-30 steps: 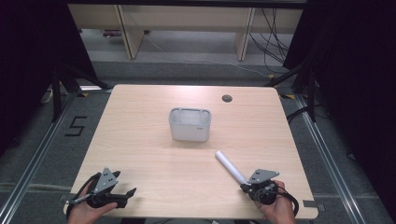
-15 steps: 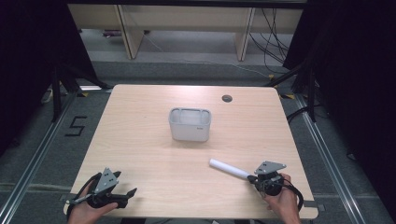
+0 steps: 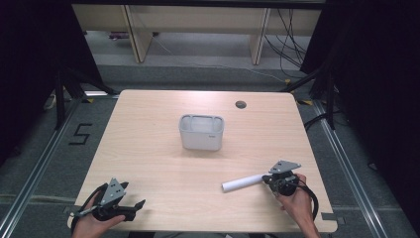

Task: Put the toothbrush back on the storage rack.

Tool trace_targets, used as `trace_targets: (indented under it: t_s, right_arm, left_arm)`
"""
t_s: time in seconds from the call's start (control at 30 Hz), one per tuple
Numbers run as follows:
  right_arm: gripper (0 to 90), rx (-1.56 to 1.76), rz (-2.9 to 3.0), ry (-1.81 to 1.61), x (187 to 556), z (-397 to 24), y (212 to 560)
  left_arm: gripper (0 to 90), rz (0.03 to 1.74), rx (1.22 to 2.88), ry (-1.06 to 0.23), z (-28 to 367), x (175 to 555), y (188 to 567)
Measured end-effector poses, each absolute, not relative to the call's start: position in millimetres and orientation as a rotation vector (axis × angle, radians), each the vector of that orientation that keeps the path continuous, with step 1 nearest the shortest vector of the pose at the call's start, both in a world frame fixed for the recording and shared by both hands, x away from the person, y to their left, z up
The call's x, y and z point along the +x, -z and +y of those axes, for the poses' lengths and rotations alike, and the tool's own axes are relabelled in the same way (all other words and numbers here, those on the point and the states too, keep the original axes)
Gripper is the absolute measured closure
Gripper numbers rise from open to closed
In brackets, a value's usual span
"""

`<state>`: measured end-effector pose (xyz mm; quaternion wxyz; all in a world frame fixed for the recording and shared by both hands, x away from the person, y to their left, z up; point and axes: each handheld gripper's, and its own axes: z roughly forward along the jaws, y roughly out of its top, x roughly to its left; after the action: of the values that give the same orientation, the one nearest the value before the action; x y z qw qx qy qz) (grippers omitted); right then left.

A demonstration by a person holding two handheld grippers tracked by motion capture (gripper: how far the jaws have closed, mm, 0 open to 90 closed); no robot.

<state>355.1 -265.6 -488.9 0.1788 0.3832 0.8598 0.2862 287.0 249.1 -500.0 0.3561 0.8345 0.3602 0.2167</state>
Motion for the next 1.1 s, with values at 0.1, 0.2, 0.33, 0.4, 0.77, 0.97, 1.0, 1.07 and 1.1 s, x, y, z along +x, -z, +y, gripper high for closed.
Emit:
trace_targets:
  t_s: [0.1, 0.2, 0.33, 0.4, 0.77, 0.97, 1.0, 1.07, 1.1]
  right_arm:
    - [90.0, 1.096, 2.428, -0.802, 364, -264, 488]
    - [90.0, 1.085, 2.420, -0.806, 370, -262, 488]
    - [90.0, 1.066, 2.417, -0.783, 379, -256, 488]
    - [90.0, 1.086, 2.424, -0.785, 383, -253, 487]
    - [87.8, 1.085, 2.411, -0.795, 406, -239, 483]
    - [86.9, 1.050, 2.416, -0.783, 413, -229, 483]
    - [86.6, 1.070, 2.414, -0.789, 412, -227, 484]
    - [84.4, 1.057, 2.419, -0.794, 414, -225, 483]
    - [82.5, 1.052, 2.418, -0.801, 415, -224, 482]
  left_arm:
    - [16.1, 0.925, 2.152, -0.551, 249, 288, 501]
    - [16.1, 0.937, 2.152, -0.559, 249, 287, 500]
    - [16.1, 0.935, 2.154, -0.551, 249, 287, 500]
    - [16.1, 0.932, 2.152, -0.550, 248, 286, 500]
    - [16.1, 0.933, 2.159, -0.559, 250, 287, 499]
    - [16.1, 0.932, 2.137, -0.551, 249, 287, 500]
    - [16.1, 0.933, 2.139, -0.551, 249, 287, 500]
    - [16.1, 0.939, 2.129, -0.552, 249, 287, 501]
    - [16.1, 0.928, 2.161, -0.561, 250, 287, 500]
